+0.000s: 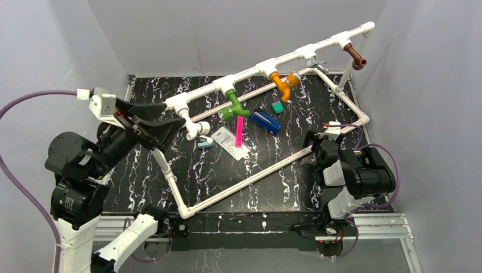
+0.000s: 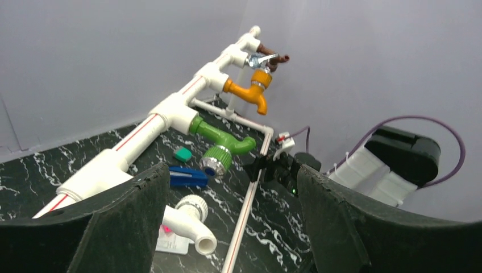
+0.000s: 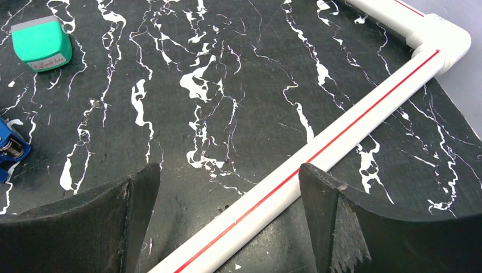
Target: Install the water faucets
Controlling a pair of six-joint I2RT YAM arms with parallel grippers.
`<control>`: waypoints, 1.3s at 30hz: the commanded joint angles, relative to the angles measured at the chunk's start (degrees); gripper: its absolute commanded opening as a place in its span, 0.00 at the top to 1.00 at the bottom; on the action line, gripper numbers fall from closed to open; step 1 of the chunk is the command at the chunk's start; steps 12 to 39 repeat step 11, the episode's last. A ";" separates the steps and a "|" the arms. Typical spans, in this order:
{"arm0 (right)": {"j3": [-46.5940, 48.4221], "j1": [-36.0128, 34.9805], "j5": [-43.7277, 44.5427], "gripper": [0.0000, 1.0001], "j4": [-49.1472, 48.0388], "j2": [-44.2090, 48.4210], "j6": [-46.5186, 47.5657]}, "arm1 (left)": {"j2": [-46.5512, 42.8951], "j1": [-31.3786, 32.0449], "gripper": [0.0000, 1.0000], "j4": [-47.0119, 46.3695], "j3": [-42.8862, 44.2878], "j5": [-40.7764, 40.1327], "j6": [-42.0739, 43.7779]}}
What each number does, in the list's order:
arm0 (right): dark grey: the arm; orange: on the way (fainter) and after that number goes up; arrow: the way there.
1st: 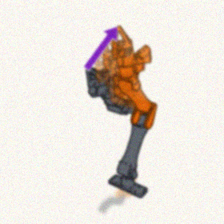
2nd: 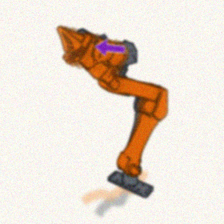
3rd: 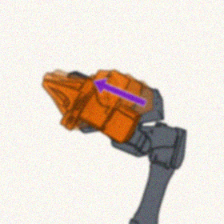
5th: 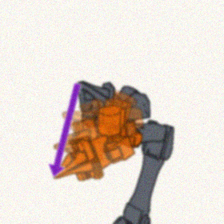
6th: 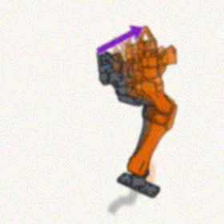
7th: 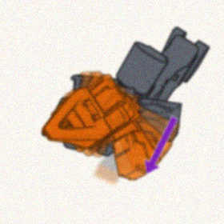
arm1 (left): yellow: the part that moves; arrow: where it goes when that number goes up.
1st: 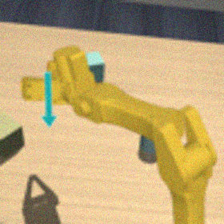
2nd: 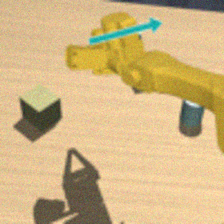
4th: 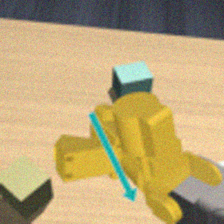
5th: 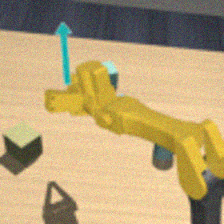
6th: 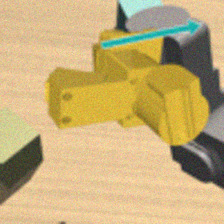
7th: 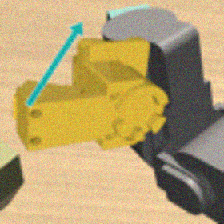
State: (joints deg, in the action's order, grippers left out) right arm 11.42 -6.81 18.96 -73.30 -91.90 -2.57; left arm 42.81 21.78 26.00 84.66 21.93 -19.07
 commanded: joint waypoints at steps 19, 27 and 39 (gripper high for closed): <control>2.83 2.64 -2.39 0.01 3.23 0.35 -2.26 | -5.31 0.19 0.18 -14.48 -0.66 -14.91 -5.62; 2.83 2.64 -2.39 0.01 3.23 0.35 -2.26 | -5.31 0.19 0.18 -14.48 -0.66 -14.91 -5.62; 2.83 2.64 -2.39 0.01 3.23 0.35 -2.26 | -5.31 0.19 0.18 -14.48 -0.66 -14.91 -5.62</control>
